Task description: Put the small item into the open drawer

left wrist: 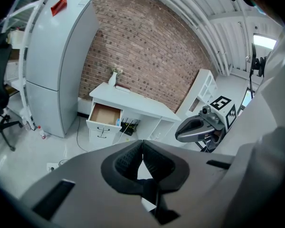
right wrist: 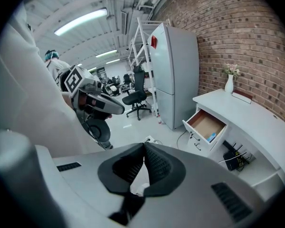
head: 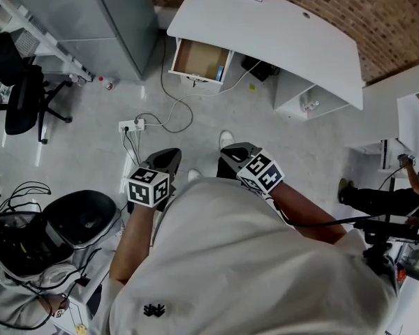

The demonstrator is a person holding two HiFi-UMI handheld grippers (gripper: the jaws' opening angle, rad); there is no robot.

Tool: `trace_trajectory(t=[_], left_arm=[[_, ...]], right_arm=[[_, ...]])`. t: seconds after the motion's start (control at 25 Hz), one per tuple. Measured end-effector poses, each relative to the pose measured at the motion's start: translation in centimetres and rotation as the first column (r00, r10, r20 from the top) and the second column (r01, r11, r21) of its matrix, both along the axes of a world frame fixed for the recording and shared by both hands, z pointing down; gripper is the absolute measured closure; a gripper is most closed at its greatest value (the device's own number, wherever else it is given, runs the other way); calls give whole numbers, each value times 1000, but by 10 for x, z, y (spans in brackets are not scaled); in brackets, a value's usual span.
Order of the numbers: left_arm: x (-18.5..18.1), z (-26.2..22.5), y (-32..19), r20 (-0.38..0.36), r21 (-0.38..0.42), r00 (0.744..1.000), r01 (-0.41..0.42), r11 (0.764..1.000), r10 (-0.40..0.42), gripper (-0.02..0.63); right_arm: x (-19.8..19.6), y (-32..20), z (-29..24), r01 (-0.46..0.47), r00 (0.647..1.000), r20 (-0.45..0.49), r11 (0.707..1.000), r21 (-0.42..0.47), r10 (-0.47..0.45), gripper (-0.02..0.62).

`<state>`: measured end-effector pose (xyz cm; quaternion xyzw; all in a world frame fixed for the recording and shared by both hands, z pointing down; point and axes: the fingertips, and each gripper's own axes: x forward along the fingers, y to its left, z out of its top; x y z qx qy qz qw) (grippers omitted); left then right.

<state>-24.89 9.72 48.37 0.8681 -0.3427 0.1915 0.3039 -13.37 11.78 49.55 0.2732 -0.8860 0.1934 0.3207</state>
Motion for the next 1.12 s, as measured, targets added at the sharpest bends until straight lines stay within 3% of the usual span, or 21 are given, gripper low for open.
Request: trace_trajectory(t=[0.4, 1.12], left_arm=[[-22, 10, -7, 5, -28, 999, 42, 999, -42, 581], [15, 7, -43, 34, -112, 999, -13, 994, 17, 581]], right_arm=[[-9, 3, 10, 4, 1000, 0, 1000, -31, -4, 566], [2, -48, 4, 17, 999, 35, 997, -77, -14, 566]])
